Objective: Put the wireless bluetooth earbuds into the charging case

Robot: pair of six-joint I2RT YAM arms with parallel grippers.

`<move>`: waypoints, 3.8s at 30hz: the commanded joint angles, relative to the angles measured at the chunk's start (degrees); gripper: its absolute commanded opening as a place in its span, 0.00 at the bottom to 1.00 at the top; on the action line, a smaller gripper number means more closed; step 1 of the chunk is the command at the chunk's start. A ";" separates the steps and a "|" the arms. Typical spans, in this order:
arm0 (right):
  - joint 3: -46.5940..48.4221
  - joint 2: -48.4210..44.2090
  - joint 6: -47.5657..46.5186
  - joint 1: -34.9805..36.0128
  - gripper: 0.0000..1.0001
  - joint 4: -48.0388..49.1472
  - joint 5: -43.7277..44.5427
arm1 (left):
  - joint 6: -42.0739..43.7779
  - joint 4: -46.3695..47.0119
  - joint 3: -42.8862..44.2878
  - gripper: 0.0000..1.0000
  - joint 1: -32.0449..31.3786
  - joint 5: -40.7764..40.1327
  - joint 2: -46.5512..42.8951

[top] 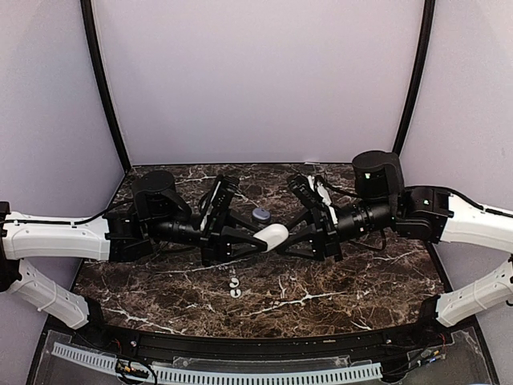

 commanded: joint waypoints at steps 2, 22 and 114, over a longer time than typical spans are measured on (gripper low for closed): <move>1.96 0.27 0.10 0.57 0.30 1.10 -1.30 | 0.83 0.08 1.47 0.00 -0.43 -0.08 -0.14; 2.82 1.22 -0.50 0.70 0.26 0.25 -2.20 | 1.28 -0.33 1.65 0.00 -0.47 -0.55 0.51; -0.91 0.77 0.10 -4.09 0.00 0.36 -4.33 | 2.83 -6.69 0.23 0.43 2.21 -6.62 -3.52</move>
